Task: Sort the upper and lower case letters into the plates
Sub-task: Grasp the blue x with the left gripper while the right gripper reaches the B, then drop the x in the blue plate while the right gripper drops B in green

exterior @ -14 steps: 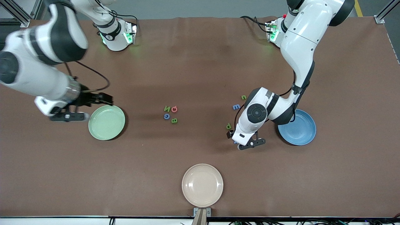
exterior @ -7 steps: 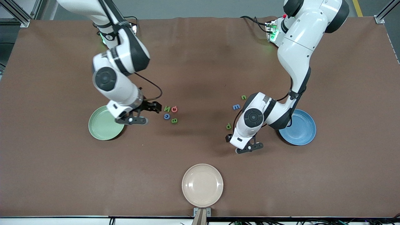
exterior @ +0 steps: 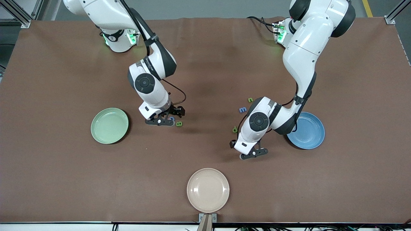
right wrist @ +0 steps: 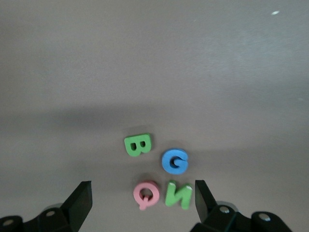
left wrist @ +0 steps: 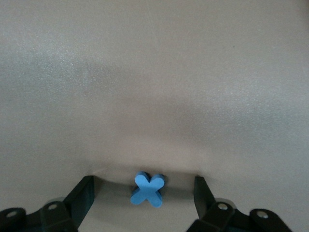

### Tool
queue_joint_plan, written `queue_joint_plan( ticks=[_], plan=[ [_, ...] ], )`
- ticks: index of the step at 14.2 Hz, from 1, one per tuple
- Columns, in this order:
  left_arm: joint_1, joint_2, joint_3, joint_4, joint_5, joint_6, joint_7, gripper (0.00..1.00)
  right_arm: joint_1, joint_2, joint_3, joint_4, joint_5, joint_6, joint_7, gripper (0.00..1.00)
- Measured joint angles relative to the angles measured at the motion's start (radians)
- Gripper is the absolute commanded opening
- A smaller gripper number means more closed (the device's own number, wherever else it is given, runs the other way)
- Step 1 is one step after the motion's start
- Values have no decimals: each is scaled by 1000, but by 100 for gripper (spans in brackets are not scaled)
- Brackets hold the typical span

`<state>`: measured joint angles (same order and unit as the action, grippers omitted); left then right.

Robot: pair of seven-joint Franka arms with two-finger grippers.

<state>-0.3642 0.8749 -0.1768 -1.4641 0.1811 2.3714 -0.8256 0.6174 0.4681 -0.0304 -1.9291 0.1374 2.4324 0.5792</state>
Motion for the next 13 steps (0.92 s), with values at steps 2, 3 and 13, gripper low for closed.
queue_joint_plan(
  ticks=[2,3,13],
  plan=[
    [0,0,1,4,1,0,0,62,2,38,-2,0,-3,57,0,81],
    [0,0,1,6,1,0,0,56,3,56,-3,0,-4,84,0,80],
    [-1,-6,0,21,1,-1,-1,12,46,131,-9,8,-9,162,0,71]
  ],
)
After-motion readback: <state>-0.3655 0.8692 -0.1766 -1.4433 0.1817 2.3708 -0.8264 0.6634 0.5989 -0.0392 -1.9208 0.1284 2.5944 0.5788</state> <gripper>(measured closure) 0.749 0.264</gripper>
